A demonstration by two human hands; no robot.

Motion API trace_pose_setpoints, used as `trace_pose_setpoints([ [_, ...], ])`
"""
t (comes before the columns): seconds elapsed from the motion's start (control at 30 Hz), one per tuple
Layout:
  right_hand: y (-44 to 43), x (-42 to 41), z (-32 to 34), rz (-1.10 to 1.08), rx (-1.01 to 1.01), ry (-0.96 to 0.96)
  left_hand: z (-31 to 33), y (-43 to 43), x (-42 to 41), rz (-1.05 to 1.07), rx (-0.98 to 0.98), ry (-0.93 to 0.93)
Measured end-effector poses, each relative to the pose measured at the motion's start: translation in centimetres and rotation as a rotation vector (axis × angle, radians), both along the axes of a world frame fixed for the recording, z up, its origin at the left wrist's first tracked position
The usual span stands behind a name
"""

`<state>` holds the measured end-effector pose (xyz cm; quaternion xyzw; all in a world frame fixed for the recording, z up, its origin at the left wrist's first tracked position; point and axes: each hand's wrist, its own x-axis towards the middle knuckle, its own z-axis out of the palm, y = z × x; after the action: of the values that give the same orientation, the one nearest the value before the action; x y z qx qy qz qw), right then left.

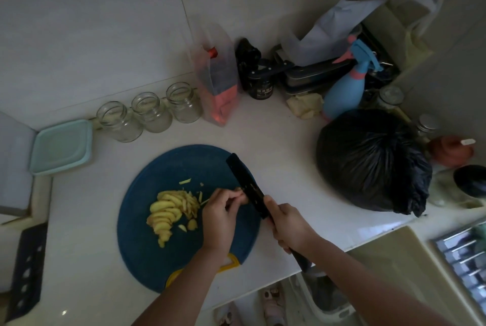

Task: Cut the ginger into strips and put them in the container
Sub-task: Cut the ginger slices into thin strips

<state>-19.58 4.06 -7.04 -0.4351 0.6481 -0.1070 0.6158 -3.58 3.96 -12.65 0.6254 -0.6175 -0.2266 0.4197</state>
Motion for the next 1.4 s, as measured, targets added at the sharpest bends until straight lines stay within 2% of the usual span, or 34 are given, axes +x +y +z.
trace_pose_setpoints([
  [0.27, 0.7, -0.4, 0.0, 0.149, -0.177, 0.085, -0.1, -0.1, 0.1, -0.008, 0.023, 0.011],
  [0.63, -0.6, 0.5, 0.9, 0.225, -0.053, 0.132, -0.1, -0.1, 0.2, 0.01, 0.005, 0.008],
  [0.83, -1.4, 2.2, 0.2, 0.252, -0.147, 0.242, -0.3, 0.0, 0.1, 0.03, 0.004, 0.036],
  [0.93, -1.7, 2.8, -0.1, 0.203, -0.134, 0.218, -0.2, 0.3, 0.1, 0.023, -0.012, 0.024],
  [1.1, -1.2, 1.7, -0.2, 0.013, 0.038, 0.05, 0.0, 0.5, 0.1, -0.004, -0.035, -0.015],
  [1.23, -0.1, 0.9, 0.2, -0.027, 0.007, -0.003, 0.2, 0.6, 0.1, 0.015, -0.015, 0.011],
  [1.4, 0.5, 0.9, 0.9, 0.025, -0.063, 0.028, 0.7, 0.6, 0.1, 0.031, 0.03, 0.07],
])
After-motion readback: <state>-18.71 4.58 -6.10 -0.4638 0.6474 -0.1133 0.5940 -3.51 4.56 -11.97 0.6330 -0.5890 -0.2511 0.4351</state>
